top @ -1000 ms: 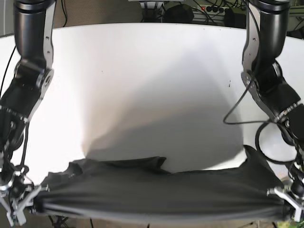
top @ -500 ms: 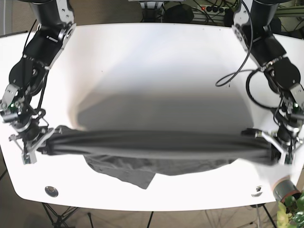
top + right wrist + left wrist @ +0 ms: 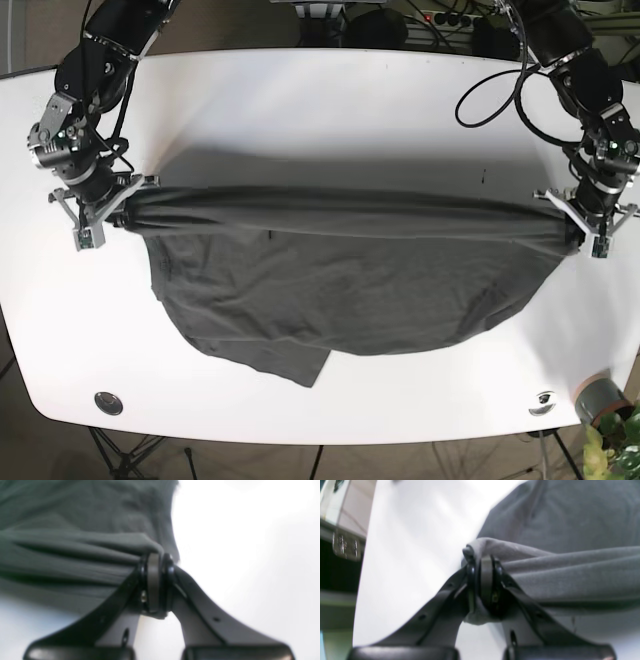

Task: Fold the T-shirt properly
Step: 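Lift the shirt edge with both grippers and stretch it taut between them, then drag the held shirt edge with both grippers away from the shirt body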

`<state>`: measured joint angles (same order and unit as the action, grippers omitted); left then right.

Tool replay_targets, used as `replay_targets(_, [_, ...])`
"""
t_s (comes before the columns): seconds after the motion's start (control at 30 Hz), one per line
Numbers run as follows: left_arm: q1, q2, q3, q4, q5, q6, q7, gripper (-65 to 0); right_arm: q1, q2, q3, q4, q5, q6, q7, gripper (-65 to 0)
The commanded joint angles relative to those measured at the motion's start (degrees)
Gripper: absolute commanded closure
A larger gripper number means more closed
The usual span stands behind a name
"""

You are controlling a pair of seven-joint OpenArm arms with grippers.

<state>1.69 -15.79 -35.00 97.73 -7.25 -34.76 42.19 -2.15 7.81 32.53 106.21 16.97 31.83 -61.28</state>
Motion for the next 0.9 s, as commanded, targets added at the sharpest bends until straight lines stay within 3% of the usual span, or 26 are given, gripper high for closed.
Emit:
replay_targets(0.0, [0.7, -1.4, -0.9, 1.2, 0.2, -0.4, -1.2, 0.0, -0.7, 0.3, 0.8, 2.0, -0.3, 0.03, 1.3, -2.2])
replay_targets(0.13, [3.6, -1.6, -1.1, 1.0, 0.6, -4.2, -1.2, 0.0, -4.2, 0.1, 0.8, 4.0, -0.4, 1.97, 1.3, -2.2])
replay_targets(0.87, [5.3, -1.7, -4.6, 0.9, 0.2, -5.2, -1.2, 0.0, -2.9, -0.1, 0.4, 3.9, -0.4, 2.06, 1.3, -2.2])
